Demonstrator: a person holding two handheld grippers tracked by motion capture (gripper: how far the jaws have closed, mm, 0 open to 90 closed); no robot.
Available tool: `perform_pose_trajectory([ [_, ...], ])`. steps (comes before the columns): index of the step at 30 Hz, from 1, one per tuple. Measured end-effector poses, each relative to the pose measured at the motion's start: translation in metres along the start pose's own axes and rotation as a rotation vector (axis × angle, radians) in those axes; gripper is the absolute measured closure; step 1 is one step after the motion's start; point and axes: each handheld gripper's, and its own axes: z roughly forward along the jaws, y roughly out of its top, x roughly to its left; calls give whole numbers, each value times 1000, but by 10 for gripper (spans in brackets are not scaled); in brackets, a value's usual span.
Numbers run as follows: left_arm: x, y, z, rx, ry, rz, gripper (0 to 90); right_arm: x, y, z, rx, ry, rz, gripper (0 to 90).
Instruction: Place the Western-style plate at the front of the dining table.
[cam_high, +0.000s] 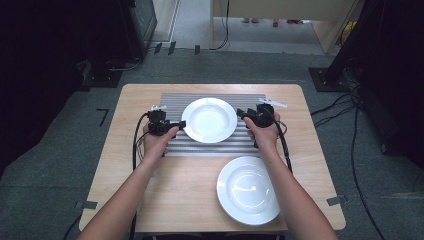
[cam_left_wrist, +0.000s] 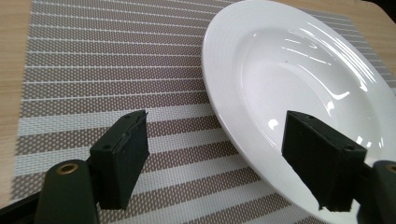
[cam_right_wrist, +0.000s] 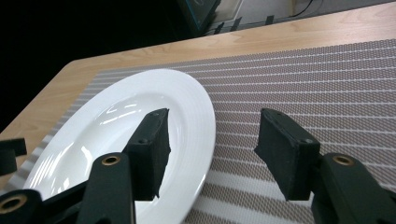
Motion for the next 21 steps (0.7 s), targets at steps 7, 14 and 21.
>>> perform_pose_trajectory([
  [7,-2,-8,-26,-27,-9,46,183,-2,-2,-31,-16,-11,-87,351],
  [14,-3,-19,-48,-55,-11,78,164,-8,-10,-55,0,0,-122,321],
  [21,-2,-32,-65,-56,-21,97,152,-11,-20,-81,-3,9,-147,298],
])
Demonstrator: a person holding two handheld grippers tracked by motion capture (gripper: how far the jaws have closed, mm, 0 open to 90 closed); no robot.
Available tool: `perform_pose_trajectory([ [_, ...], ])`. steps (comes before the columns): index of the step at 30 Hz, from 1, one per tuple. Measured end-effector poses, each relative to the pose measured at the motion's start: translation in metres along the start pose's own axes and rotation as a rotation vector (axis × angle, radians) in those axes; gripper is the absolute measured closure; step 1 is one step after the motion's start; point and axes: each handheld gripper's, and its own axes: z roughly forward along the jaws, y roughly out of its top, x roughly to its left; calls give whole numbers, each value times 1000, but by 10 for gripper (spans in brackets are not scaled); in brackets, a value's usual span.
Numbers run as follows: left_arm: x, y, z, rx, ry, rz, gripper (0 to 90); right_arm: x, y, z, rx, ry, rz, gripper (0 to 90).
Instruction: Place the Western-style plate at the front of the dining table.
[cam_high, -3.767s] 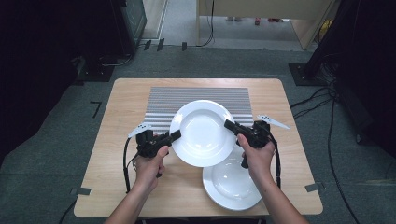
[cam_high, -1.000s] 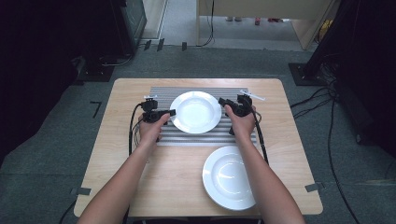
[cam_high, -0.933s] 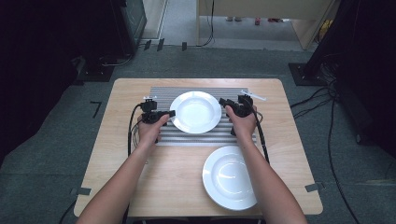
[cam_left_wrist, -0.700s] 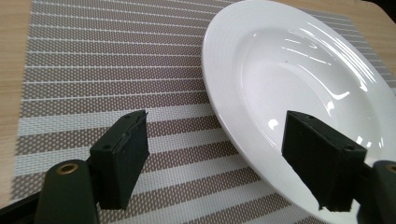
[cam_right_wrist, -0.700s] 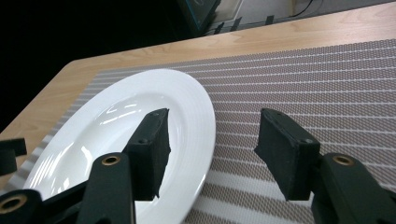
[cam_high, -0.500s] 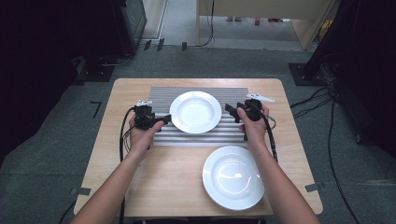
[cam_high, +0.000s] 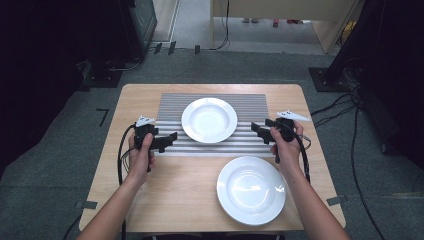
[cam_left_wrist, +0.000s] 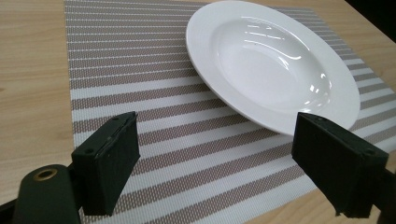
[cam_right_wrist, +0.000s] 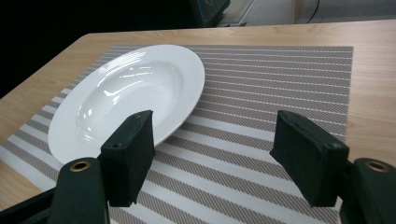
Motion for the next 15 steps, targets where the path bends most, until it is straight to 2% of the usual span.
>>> perform_pose_trajectory([
  [5,1,-8,-15,-16,3,5,136,-3,-8,-17,1,2,-1,291],
  [10,0,-22,-25,-5,-3,30,114,-9,-19,-34,-9,-2,0,287],
  [15,3,-36,-35,0,3,26,111,-16,-33,-51,-6,-15,9,286],
])
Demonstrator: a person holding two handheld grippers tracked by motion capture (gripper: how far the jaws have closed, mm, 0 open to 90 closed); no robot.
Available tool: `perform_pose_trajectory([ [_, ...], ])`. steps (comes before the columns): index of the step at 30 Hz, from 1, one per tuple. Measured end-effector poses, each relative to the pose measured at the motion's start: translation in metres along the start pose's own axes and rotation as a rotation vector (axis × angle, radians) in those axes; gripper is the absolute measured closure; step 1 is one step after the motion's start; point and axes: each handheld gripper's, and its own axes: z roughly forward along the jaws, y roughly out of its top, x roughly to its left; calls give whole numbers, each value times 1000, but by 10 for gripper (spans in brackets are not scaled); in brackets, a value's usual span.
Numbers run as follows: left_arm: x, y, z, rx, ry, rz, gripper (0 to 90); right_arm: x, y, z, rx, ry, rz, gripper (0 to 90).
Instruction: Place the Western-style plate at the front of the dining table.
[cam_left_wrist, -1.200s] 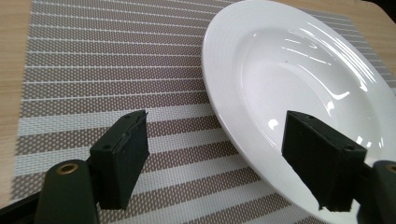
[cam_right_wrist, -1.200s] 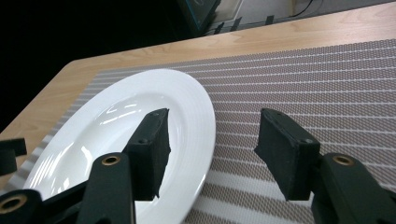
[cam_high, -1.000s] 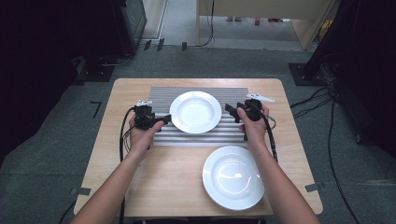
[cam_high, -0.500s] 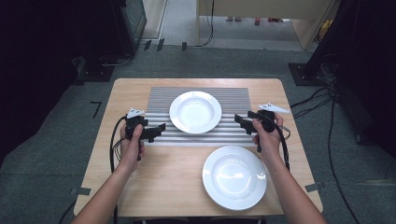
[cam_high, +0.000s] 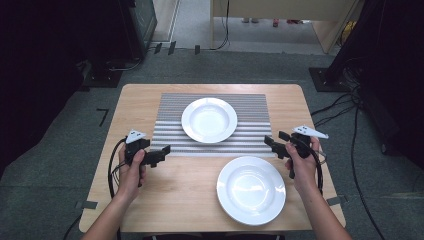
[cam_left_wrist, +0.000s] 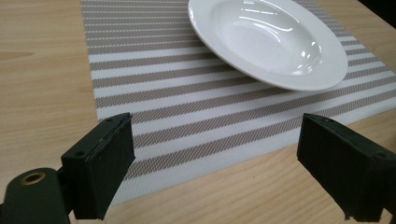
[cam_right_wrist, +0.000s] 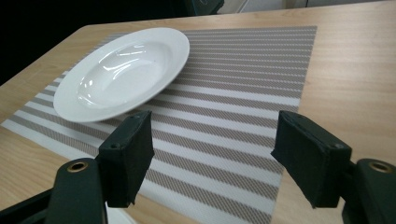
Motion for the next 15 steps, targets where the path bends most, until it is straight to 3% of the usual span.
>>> perform_pose_trajectory([
  [9,9,-28,-17,2,27,-7,107,-19,-30,-28,15,-41,26,285],
  [15,16,-54,-23,43,74,-2,107,-32,-52,-44,45,-80,47,285],
])
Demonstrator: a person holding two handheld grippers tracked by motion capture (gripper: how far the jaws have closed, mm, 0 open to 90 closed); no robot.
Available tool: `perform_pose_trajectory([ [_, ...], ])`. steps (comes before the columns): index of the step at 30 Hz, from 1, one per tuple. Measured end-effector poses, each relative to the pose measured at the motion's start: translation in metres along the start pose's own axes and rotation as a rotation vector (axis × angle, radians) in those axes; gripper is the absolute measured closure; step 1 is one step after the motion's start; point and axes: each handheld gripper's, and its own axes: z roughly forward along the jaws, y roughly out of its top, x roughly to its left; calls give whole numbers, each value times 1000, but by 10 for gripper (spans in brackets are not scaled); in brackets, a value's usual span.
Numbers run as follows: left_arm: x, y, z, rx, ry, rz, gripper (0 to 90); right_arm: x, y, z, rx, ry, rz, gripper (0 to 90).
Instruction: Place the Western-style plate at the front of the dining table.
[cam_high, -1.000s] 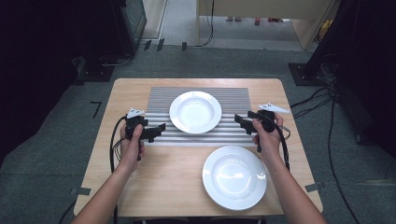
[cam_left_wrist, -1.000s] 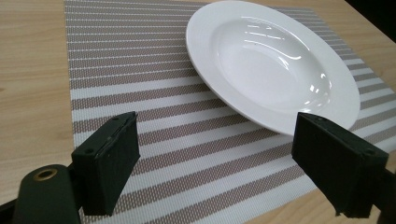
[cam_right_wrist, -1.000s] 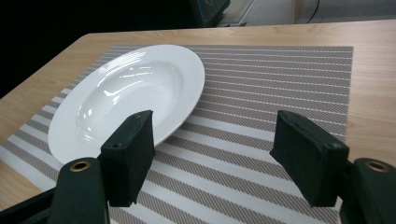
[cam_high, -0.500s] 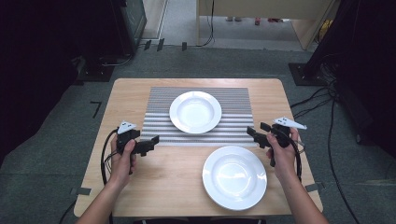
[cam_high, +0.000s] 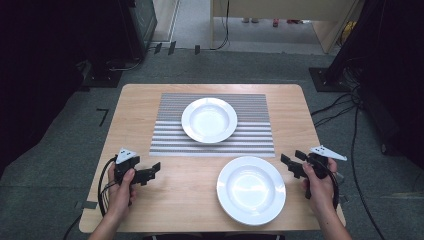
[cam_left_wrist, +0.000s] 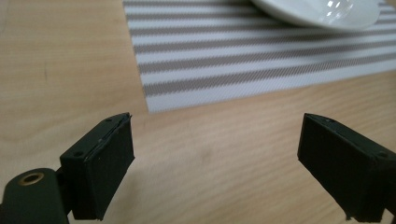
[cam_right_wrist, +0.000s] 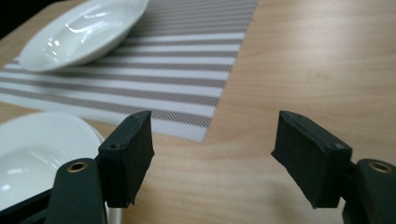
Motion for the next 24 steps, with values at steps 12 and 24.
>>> perform_pose_trajectory([
  [12,9,-35,-15,61,157,43,107,-12,-34,-24,69,-116,-53,273],
  [24,6,-43,-15,32,244,42,102,0,-50,-22,133,-205,-204,202],
])
